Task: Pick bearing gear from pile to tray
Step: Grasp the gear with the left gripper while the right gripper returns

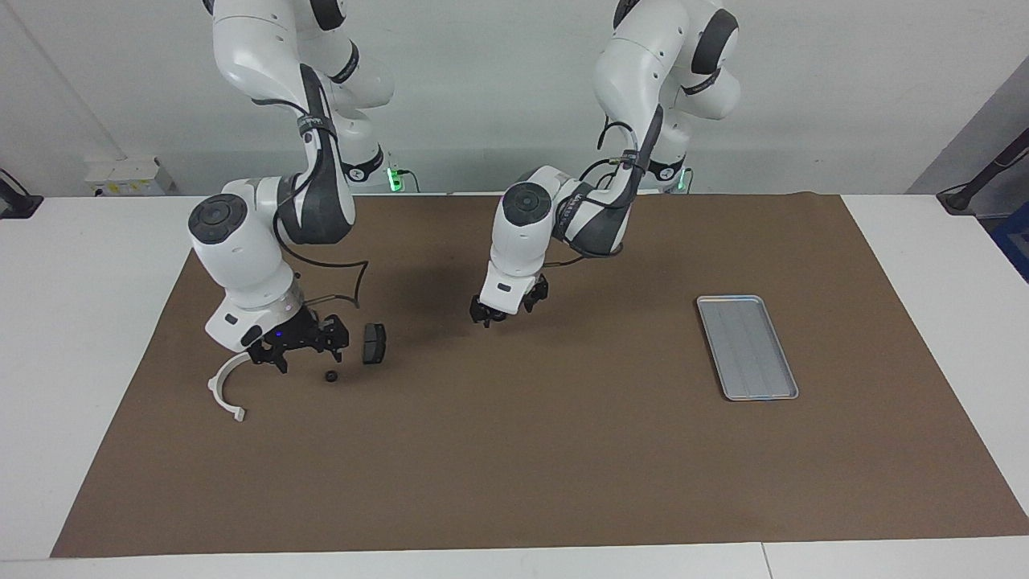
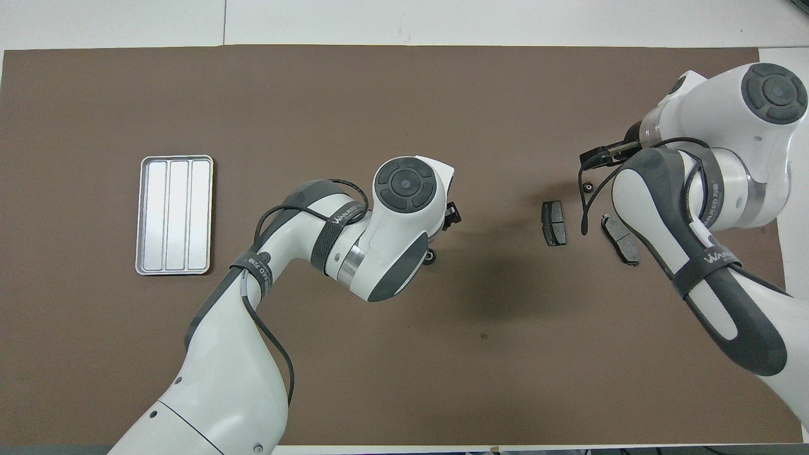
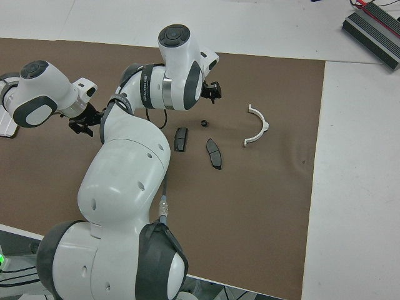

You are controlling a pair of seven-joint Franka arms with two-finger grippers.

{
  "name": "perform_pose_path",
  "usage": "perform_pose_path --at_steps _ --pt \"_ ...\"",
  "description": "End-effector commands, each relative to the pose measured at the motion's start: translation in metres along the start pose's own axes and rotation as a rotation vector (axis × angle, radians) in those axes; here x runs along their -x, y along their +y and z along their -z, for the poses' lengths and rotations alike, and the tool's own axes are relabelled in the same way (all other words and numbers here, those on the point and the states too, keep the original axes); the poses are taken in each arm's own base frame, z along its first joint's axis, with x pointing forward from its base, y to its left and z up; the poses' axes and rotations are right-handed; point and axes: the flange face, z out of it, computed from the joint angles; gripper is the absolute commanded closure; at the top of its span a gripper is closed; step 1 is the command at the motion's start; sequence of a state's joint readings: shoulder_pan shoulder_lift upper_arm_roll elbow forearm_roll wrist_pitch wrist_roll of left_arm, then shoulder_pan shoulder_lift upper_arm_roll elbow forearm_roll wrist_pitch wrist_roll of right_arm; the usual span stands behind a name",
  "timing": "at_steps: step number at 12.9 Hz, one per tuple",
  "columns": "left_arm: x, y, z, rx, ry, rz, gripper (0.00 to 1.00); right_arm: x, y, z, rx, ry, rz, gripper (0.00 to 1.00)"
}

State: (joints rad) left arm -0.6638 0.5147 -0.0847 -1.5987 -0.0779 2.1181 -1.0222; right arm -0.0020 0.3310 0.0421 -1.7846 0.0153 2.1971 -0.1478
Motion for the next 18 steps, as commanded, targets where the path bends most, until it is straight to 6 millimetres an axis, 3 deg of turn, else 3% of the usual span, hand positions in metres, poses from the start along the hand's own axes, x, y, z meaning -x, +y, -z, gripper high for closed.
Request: perform_pose_path --at_steps 1,3,7,14,18 --pt "0.023 0.001 -0.012 -0.015 -0.005 -0.013 0.00 -0.003 0.000 -0.020 -0.014 0.010 -0.016 0.02" --pt "0.035 0.007 -0.034 -0.023 -0.009 -0.012 0.00 -0.004 -0.008 -0.027 -0.016 0.008 -0.004 0.02" --pt "0.034 0.008 -0.046 -0.030 -0.012 -0.008 0.00 -0.004 -0.009 -0.048 -0.018 0.000 -0.004 0.02" --pt "0.029 0.003 -0.053 -0.021 -0.002 0.000 0.00 0.014 -0.006 -0.083 -0.024 -0.057 -0.009 0.03" --pt "0.032 0.002 -0.057 -0.022 -0.003 0.000 0.00 0.020 -0.005 -0.088 -0.027 -0.086 -0.005 0.03"
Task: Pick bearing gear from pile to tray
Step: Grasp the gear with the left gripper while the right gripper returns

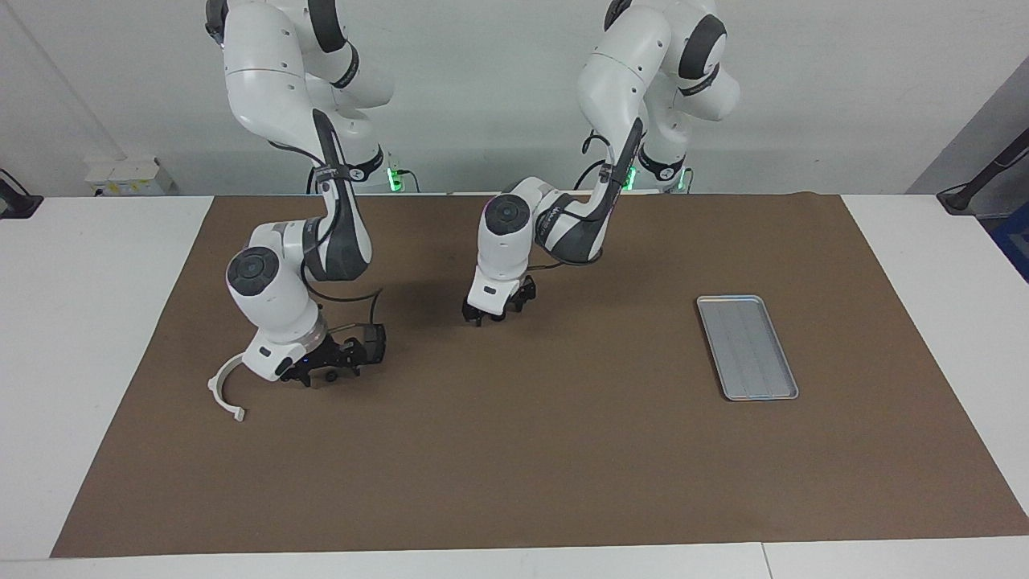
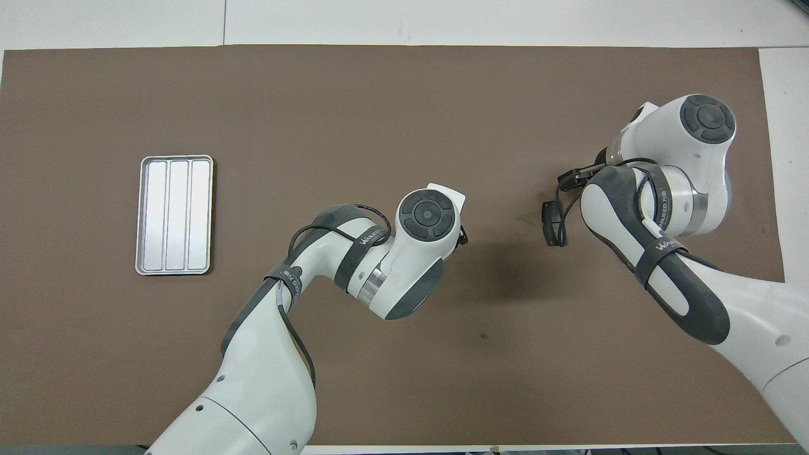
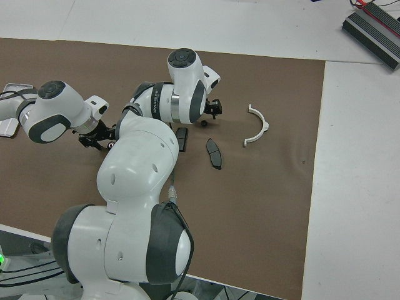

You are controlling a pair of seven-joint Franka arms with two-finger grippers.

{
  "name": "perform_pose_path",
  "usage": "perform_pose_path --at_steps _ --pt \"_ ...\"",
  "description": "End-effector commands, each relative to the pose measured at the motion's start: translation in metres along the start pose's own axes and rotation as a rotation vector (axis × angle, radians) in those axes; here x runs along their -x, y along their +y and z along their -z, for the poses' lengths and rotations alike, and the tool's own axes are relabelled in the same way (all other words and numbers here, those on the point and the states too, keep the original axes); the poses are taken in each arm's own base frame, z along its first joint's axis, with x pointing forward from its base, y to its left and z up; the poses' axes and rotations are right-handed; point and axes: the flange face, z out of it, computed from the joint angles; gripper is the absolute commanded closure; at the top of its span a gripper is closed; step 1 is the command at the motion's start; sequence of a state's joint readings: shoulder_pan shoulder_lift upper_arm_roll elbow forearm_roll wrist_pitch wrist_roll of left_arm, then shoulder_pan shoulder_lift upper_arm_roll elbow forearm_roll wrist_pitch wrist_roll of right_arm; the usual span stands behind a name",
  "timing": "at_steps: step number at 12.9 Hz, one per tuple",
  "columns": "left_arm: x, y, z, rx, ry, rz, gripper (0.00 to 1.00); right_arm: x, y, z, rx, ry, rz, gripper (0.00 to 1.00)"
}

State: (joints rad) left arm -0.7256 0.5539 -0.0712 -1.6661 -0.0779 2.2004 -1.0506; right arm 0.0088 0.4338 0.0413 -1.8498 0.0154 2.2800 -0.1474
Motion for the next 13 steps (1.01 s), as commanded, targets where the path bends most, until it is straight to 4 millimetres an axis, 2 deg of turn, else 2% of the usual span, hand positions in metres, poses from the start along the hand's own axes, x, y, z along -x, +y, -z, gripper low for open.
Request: perform_pose_path --at_steps 1,2,4,5,6,8,10,11,13 --pt "0.003 -0.002 -0.004 0.008 0.003 0.019 0.04 0.008 0.003 -0.002 -0.014 -0.012 -0.011 0.05" --pt "0.002 -0.002 -0.003 0.008 0.003 0.021 0.15 0.009 0.004 -0.003 -0.016 -0.020 -0.011 0.06" --pt "0.004 -0.002 -0.004 0.001 0.000 0.022 0.51 0.011 0.005 -0.004 -0.017 -0.028 -0.011 0.12" --pt "0.004 -0.003 -0.005 -0.004 -0.003 0.031 0.67 0.012 0.005 -0.004 -0.016 -0.028 -0.013 0.18" --pt "0.005 -0.003 -0.006 -0.006 -0.003 0.037 0.81 0.012 0.006 -0.004 -0.017 -0.032 -0.013 0.30" --pt "0.009 -0.003 -0.007 -0.015 -0.007 0.044 0.92 0.012 0.007 -0.003 -0.016 -0.032 -0.016 0.60" --pt "0.003 -0.007 0.000 -0.057 -0.027 0.057 0.94 0.008 0.010 0.006 -0.004 -0.028 -0.008 0.89" --pt "-0.003 -0.006 0.012 -0.062 -0.029 0.066 0.94 0.006 0.010 0.015 0.001 -0.026 -0.005 0.98" --pt "-0.023 -0.019 0.037 -0.061 -0.022 0.096 0.94 -0.001 0.013 0.037 0.035 -0.016 0.017 1.00"
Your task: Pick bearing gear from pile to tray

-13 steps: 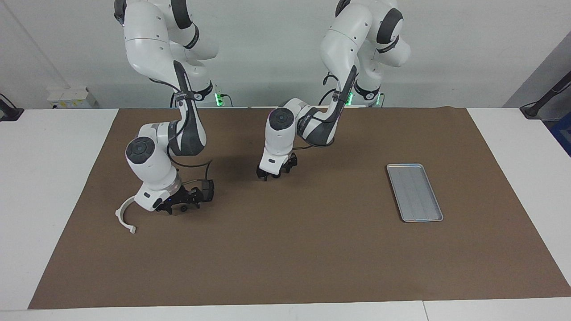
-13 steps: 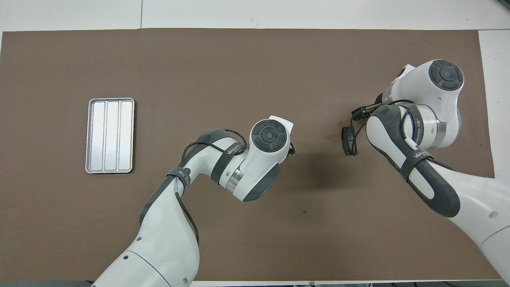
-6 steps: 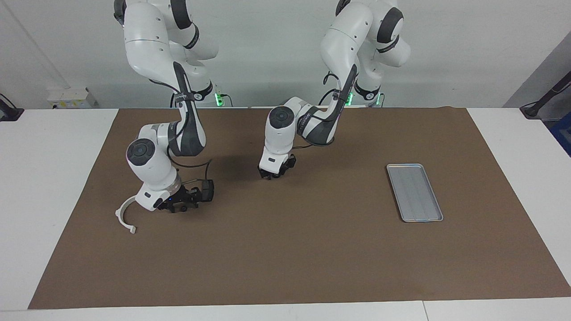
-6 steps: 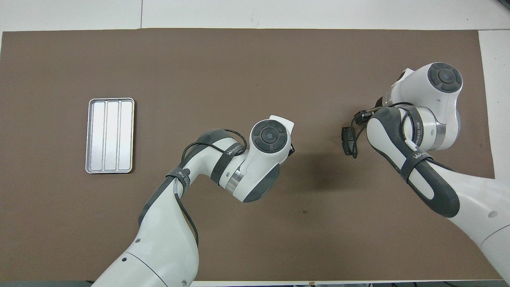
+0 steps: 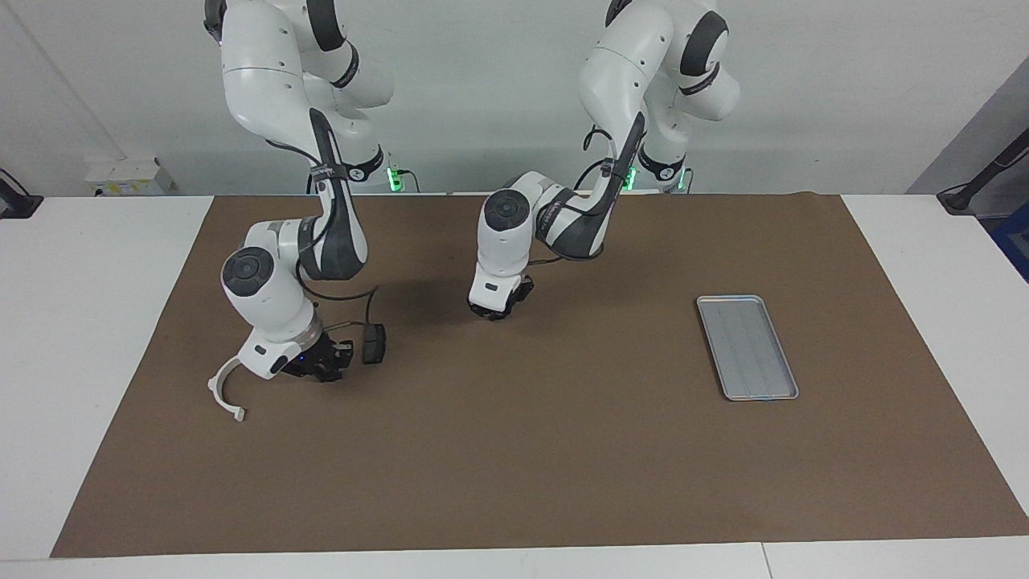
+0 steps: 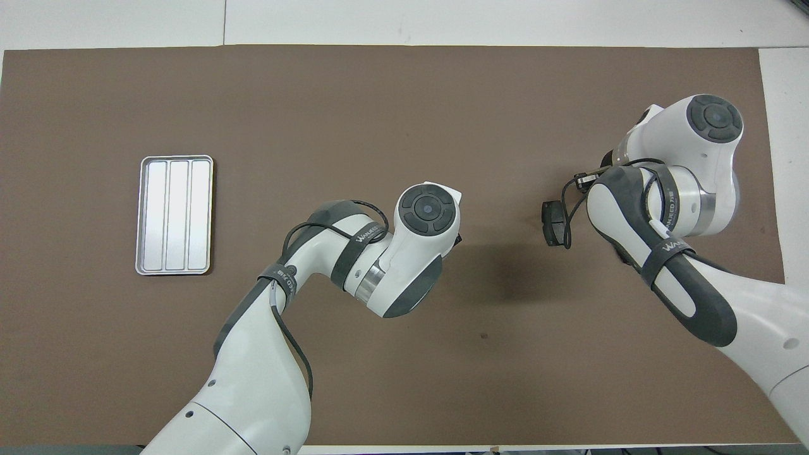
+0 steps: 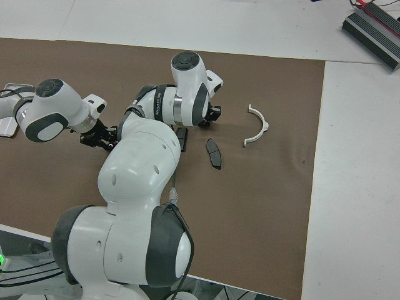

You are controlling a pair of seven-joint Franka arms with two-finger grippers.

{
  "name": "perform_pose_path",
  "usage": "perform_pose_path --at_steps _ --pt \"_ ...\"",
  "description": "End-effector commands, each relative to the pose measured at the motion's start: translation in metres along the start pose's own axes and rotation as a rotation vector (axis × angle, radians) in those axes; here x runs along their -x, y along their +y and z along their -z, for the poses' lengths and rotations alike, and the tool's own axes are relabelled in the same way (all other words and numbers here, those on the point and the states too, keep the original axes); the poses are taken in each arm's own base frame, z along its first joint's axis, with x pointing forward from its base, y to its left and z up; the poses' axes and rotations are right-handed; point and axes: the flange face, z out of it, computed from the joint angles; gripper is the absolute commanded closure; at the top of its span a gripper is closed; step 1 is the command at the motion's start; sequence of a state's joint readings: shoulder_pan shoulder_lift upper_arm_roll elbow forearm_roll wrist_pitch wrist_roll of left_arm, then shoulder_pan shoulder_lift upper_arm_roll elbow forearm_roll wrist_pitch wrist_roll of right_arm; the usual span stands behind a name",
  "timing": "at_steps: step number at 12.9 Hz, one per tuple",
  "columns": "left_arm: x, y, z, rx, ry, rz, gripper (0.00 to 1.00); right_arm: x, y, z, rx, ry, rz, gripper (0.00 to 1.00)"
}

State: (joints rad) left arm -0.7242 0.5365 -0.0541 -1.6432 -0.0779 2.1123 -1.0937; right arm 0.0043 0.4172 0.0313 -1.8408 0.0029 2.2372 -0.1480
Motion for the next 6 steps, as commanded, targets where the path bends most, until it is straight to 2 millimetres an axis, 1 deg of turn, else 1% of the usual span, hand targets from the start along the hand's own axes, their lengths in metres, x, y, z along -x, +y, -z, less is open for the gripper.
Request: perform_pose_path --at_steps 1,2,3,4,5,6 --pt "-0.029 -0.026 0.040 -0.016 -0.007 0.060 0.94 -0.006 0.007 0.033 0.031 0.010 0.023 1.00" --pt "-0.040 -0.037 0.048 -0.038 -0.020 0.068 0.94 -0.009 0.007 0.039 0.034 0.021 0.024 1.00" --pt "-0.052 -0.051 0.064 -0.036 -0.025 0.059 0.93 -0.011 0.008 0.044 0.035 0.028 0.022 1.00" --pt "-0.070 -0.073 0.075 -0.046 -0.039 0.037 0.93 -0.012 0.006 0.059 0.037 0.051 0.017 1.00" --pt "-0.086 -0.105 0.092 -0.056 -0.055 0.006 0.93 -0.013 -0.006 0.072 0.029 0.065 0.014 1.00" --pt "-0.101 -0.144 0.106 -0.054 -0.065 -0.028 0.92 -0.017 -0.011 0.090 0.023 0.075 -0.019 1.00"
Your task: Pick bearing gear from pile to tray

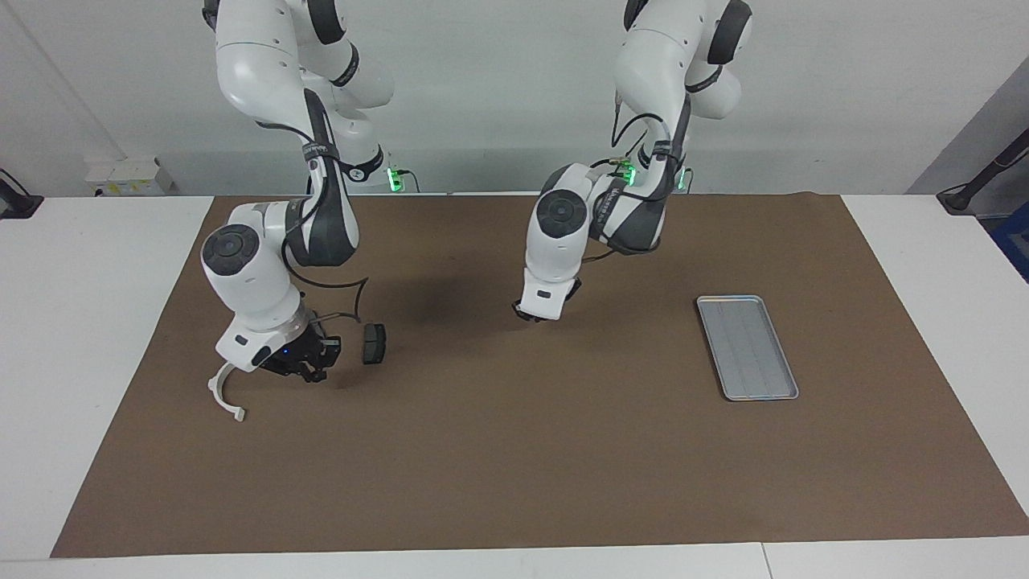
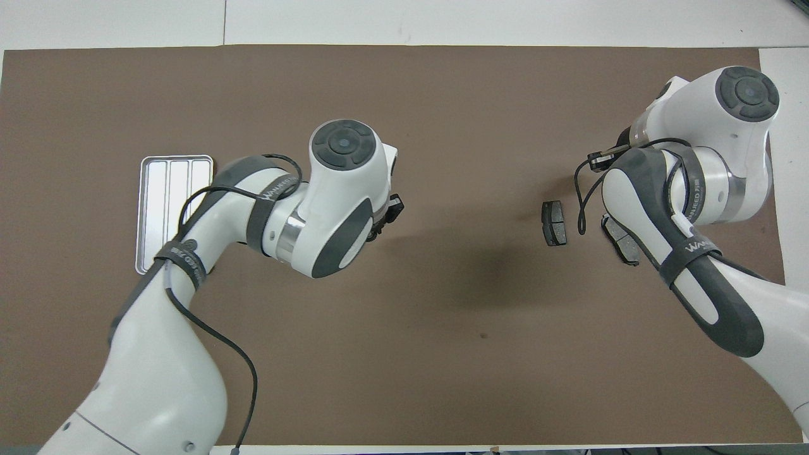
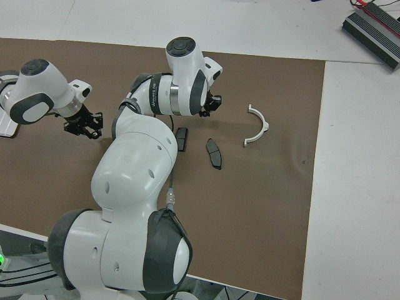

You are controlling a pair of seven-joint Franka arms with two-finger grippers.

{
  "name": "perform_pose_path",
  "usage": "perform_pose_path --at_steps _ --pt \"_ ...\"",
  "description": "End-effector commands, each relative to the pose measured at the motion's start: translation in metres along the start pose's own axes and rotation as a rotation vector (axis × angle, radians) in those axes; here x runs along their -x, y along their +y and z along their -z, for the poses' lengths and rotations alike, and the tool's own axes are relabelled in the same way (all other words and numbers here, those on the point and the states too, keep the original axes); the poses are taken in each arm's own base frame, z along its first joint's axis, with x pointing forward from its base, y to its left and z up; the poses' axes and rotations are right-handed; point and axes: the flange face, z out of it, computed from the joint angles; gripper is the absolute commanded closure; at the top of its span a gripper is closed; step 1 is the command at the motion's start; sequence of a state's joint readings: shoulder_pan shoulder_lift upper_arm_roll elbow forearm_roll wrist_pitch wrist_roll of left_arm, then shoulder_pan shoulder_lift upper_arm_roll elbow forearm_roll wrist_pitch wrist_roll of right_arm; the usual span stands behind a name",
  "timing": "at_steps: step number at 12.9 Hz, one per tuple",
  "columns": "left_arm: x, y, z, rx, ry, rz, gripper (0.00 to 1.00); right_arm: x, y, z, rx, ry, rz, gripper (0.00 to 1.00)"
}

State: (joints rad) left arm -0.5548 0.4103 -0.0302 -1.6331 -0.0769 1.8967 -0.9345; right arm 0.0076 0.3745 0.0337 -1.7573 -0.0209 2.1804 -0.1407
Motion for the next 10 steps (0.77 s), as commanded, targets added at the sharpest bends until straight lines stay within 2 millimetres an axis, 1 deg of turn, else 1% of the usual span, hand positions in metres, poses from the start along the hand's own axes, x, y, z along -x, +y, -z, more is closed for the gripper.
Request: perform_pose_path --at_steps 1,2,3,4,5,6,7,8,9,10 --pt "-0.027 -0.102 0.030 0.000 -0.031 -0.088 0.92 -0.011 -0.034 0.046 -0.013 -0.009 -0.061 1.00" --pt "-0.041 -0.135 0.036 0.009 -0.033 -0.130 0.92 -0.015 -0.066 0.059 -0.015 -0.020 -0.107 1.00" --pt "-0.058 -0.164 0.037 0.019 -0.037 -0.177 0.92 -0.015 -0.102 0.069 -0.001 -0.027 -0.158 1.00" --pt "-0.077 -0.187 0.040 0.035 -0.029 -0.219 0.92 -0.013 -0.142 0.074 0.004 -0.030 -0.216 1.00" --pt "-0.096 -0.210 0.040 0.050 -0.017 -0.268 0.92 -0.008 -0.177 0.077 0.006 -0.035 -0.269 1.00" --pt "-0.120 -0.240 0.038 0.074 0.016 -0.308 0.92 0.000 -0.210 0.083 0.007 -0.031 -0.316 1.00" --pt "-0.136 -0.266 0.032 0.089 0.049 -0.350 0.92 0.014 -0.245 0.086 0.011 -0.035 -0.361 1.00" --pt "-0.142 -0.279 0.022 0.094 0.073 -0.369 0.92 0.029 -0.275 0.085 0.014 -0.043 -0.388 1.00" --pt "-0.145 -0.282 0.014 0.096 0.088 -0.368 0.92 0.041 -0.298 0.084 0.014 -0.041 -0.417 1.00" --pt "-0.148 -0.283 0.008 0.072 0.101 -0.382 0.92 0.049 -0.314 0.080 0.019 -0.046 -0.436 1.00"
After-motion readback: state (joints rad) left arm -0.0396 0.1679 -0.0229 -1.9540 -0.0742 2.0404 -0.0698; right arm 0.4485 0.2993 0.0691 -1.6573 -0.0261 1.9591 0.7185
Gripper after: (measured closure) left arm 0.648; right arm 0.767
